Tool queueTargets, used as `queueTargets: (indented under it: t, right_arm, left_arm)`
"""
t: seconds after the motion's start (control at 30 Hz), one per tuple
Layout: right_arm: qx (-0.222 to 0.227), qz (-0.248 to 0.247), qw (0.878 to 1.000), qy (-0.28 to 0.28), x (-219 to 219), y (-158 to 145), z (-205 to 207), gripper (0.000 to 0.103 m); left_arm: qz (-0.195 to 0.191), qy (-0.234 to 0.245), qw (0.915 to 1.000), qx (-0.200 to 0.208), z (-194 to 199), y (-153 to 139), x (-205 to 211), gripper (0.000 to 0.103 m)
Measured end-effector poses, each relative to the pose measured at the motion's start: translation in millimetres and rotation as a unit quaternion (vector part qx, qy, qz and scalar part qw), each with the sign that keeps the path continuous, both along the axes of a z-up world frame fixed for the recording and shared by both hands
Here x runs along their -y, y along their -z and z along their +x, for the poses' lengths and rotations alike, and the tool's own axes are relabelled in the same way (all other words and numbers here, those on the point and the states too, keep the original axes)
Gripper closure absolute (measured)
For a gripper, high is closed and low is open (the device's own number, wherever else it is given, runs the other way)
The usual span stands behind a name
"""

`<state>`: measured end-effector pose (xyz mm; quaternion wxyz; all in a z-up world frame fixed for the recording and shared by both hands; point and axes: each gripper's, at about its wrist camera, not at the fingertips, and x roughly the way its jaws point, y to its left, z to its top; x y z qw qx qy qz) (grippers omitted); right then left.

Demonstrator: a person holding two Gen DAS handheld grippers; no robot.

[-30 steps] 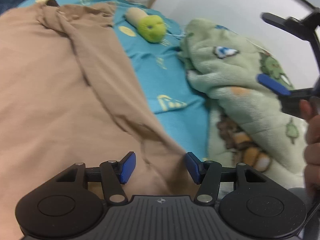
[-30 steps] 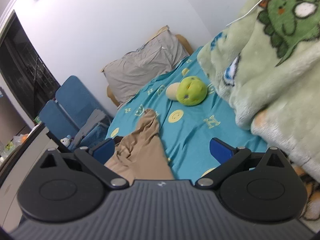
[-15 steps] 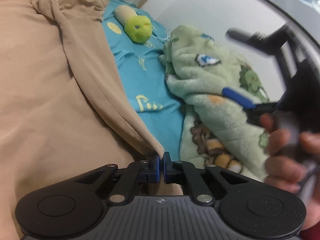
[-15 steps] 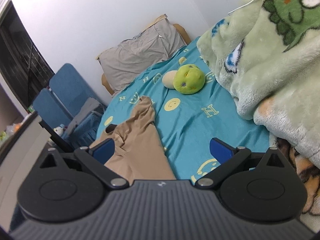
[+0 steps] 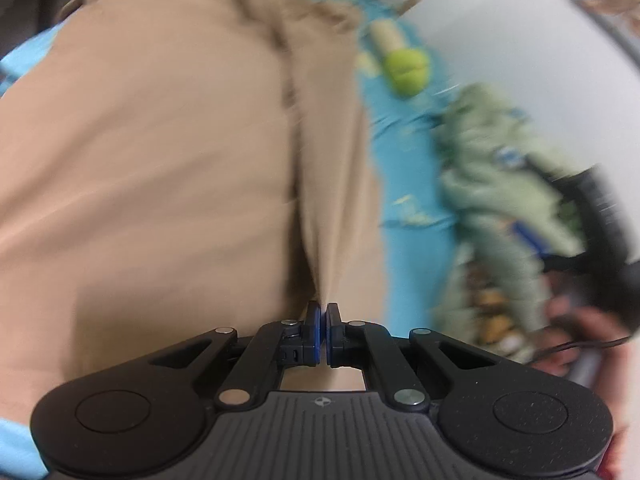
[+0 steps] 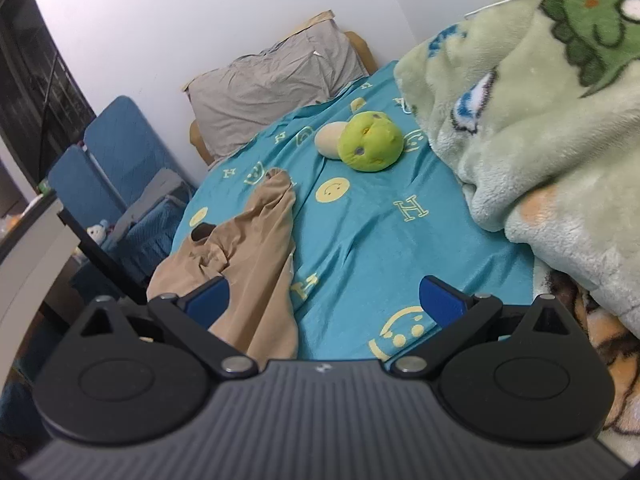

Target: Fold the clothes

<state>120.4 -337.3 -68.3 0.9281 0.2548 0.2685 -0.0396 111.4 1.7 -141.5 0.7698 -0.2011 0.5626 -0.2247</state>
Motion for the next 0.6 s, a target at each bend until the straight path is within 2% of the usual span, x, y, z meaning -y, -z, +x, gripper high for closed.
queueTargets:
  t: [0.1, 0.17, 0.23, 0.3, 0.37, 0.4, 0.47, 0.6]
  right_arm:
    - [-0.004, -0.011, 1.0, -0.008, -5.4, -0.7, -0.6, 0.0]
    - [-0.005, -0.016, 1.0, -0.013, -8.3, -1.9, -2.5, 0.0]
    - [-0.006, -0.018, 1.0, -0.016, -9.9, -3.4, -4.7, 0.0]
    - [-0.003, -0.014, 1.0, -0.018, -10.8, -4.7, -6.2, 0.0]
    - [0.001, -0.012, 1.0, -0.02, -13.2, -6.0, -7.1, 0.0]
    - [0.001, -0.017, 1.0, -0.02, -15.4, -6.3, -6.0, 0.0]
    - [0.002, -0.032, 0.999, -0.021, -20.7, -5.9, -1.8, 0.0]
    - [-0.001, -0.039, 0.999, -0.03, -30.6, -0.5, 10.5, 0.0]
  left_arm:
    - [0.028, 0.005, 0.9996, -0.006, 0.5, 9.0, 6.6, 0.099]
    - [0.024, 0.008, 0.9997, 0.008, 1.0, 0.9, 8.4, 0.087]
    - [0.009, 0.002, 0.9998, 0.019, 4.0, -9.7, 6.6, 0.051]
    - [-0.015, -0.01, 0.9994, 0.03, 12.7, -20.3, 1.4, 0.043]
    - [-0.031, -0.03, 0.9982, 0.041, 32.5, -29.0, -0.7, 0.039]
    - [-0.03, -0.043, 0.9976, 0.046, 46.1, -32.0, 0.6, 0.035]
    - [-0.025, -0.066, 0.9956, 0.061, 76.8, -34.6, 7.7, 0.035]
    - [0.009, -0.102, 0.9903, 0.093, 147.2, -27.9, 39.3, 0.035]
